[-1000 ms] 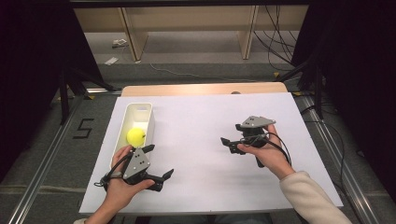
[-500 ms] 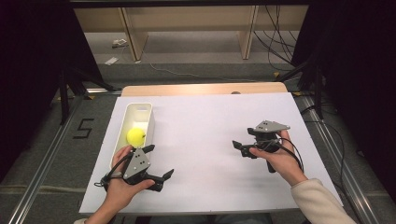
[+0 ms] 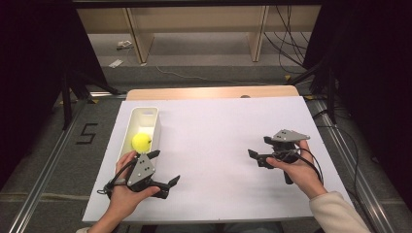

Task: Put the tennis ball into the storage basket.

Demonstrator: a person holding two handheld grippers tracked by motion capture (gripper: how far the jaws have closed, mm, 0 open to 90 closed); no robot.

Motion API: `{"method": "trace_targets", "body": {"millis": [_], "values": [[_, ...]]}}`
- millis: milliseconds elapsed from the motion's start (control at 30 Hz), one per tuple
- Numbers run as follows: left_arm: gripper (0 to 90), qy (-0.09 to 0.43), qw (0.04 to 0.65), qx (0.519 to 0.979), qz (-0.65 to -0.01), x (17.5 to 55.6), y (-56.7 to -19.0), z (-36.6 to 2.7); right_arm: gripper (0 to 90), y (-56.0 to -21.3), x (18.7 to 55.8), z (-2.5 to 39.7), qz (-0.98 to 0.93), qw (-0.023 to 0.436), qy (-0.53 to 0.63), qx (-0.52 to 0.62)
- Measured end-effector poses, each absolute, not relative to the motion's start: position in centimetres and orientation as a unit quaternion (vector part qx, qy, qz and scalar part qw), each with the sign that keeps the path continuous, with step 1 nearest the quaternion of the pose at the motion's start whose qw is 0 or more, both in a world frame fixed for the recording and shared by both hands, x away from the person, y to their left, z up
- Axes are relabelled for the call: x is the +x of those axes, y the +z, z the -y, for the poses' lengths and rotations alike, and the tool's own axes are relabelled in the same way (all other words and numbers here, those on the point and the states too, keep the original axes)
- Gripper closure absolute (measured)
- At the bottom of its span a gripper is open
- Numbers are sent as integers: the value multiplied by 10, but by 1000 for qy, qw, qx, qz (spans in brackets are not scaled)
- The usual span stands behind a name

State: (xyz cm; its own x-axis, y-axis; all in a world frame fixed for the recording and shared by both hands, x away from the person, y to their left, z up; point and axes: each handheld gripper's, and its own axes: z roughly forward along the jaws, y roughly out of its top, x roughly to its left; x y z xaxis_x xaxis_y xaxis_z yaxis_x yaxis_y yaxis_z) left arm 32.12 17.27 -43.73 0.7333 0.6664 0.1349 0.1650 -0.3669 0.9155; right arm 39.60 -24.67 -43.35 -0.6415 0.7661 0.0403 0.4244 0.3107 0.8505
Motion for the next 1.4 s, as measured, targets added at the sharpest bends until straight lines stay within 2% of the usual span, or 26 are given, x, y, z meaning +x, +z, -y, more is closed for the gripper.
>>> {"method": "trace_targets", "body": {"millis": [933,1400], "values": [[0,252,497,786,-268,321,-437,-174,188,-439,376,280,-774,197,445,405],[0,252,497,787,-265,321,-437,-173,188,-443,374,279,-778,198,444,399]]}}
